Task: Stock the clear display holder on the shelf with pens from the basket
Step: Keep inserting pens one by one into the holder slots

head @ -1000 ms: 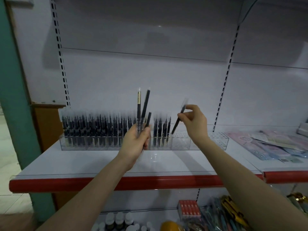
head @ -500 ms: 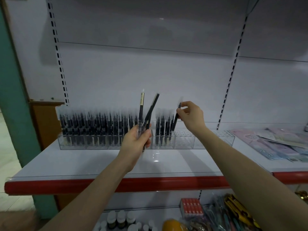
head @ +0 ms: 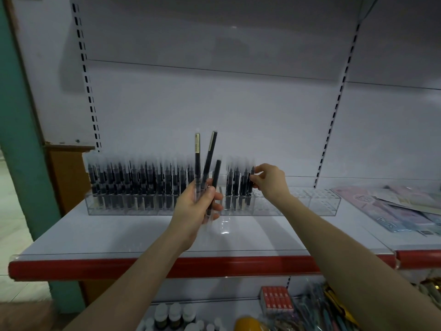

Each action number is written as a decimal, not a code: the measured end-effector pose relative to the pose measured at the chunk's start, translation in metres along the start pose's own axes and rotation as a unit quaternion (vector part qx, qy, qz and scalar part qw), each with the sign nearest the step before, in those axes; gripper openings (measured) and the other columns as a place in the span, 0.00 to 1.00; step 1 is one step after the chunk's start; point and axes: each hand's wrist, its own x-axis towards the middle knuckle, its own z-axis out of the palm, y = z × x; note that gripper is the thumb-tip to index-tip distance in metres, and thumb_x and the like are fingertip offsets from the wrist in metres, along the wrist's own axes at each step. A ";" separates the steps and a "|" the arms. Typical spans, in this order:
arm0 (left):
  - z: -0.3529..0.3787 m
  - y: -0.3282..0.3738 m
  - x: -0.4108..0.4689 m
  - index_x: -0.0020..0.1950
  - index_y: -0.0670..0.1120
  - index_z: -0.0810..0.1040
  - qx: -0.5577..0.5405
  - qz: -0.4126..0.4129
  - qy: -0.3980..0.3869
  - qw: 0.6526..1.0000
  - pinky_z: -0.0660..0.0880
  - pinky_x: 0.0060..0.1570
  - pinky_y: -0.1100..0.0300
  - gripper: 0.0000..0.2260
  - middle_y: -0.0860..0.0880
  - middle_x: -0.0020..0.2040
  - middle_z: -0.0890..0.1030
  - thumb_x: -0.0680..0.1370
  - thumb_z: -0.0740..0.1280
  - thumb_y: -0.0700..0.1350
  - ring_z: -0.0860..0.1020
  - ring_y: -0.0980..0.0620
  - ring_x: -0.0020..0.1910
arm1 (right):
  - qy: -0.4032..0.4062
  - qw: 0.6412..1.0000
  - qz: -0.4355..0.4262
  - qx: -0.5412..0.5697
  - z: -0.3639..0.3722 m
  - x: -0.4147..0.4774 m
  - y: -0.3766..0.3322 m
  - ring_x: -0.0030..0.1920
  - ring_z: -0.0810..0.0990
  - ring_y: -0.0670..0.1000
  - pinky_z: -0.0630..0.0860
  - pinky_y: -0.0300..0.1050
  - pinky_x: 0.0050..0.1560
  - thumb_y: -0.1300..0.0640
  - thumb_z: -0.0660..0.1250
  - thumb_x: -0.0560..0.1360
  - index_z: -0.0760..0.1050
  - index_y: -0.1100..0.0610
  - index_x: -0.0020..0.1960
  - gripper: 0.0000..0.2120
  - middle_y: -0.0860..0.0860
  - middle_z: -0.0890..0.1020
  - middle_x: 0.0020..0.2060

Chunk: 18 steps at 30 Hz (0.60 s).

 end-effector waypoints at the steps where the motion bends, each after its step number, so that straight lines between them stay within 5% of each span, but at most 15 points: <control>1: 0.000 0.000 0.000 0.50 0.49 0.74 -0.004 -0.005 0.000 1.000 0.77 0.38 0.56 0.05 0.47 0.39 0.79 0.80 0.60 0.39 0.77 0.52 0.35 | -0.001 1.000 0.000 -0.004 0.000 0.000 0.000 0.37 0.79 0.51 0.74 0.39 0.42 0.63 0.64 0.77 0.73 0.67 0.59 0.13 0.63 0.82 0.47; 6: 0.000 -0.002 0.000 0.50 0.48 0.75 0.003 -0.001 0.003 1.000 0.74 0.33 0.60 0.06 0.47 0.37 0.78 0.80 0.60 0.39 0.75 0.53 0.33 | 0.049 0.999 0.003 0.017 -0.010 -0.008 -0.002 0.52 0.80 0.56 0.71 0.40 0.49 0.59 0.66 0.76 0.74 0.64 0.60 0.15 0.58 0.82 0.49; 8: 0.001 -0.002 -0.001 0.49 0.46 0.74 0.000 -0.002 -0.001 1.000 0.73 0.31 0.63 0.05 0.47 0.37 0.78 0.80 0.60 0.39 0.75 0.54 0.31 | 0.096 0.989 -0.020 0.108 -0.015 -0.023 -0.011 0.48 0.82 0.54 0.75 0.43 0.48 0.59 0.64 0.76 0.77 0.61 0.52 0.08 0.55 0.82 0.42; 11: 0.007 -0.001 -0.002 0.48 0.45 0.74 0.003 0.000 -0.012 1.000 0.73 0.29 0.64 0.04 0.48 0.36 0.80 0.80 0.61 0.40 0.76 0.56 0.29 | 0.039 0.976 -0.050 0.208 -0.018 -0.052 -0.028 0.41 0.83 0.48 0.80 0.43 0.45 0.55 0.66 0.75 0.77 0.53 0.43 0.04 0.51 0.83 0.38; 18: 0.017 0.004 -0.014 0.49 0.46 0.74 0.016 0.003 -0.034 0.999 0.78 0.35 0.62 0.02 0.51 0.39 0.83 0.79 0.62 0.43 0.82 0.55 0.35 | -0.018 0.949 -0.027 0.314 -0.014 -0.073 -0.050 0.32 0.80 0.40 0.75 0.32 0.34 0.60 0.69 0.73 0.76 0.60 0.51 0.07 0.51 0.81 0.36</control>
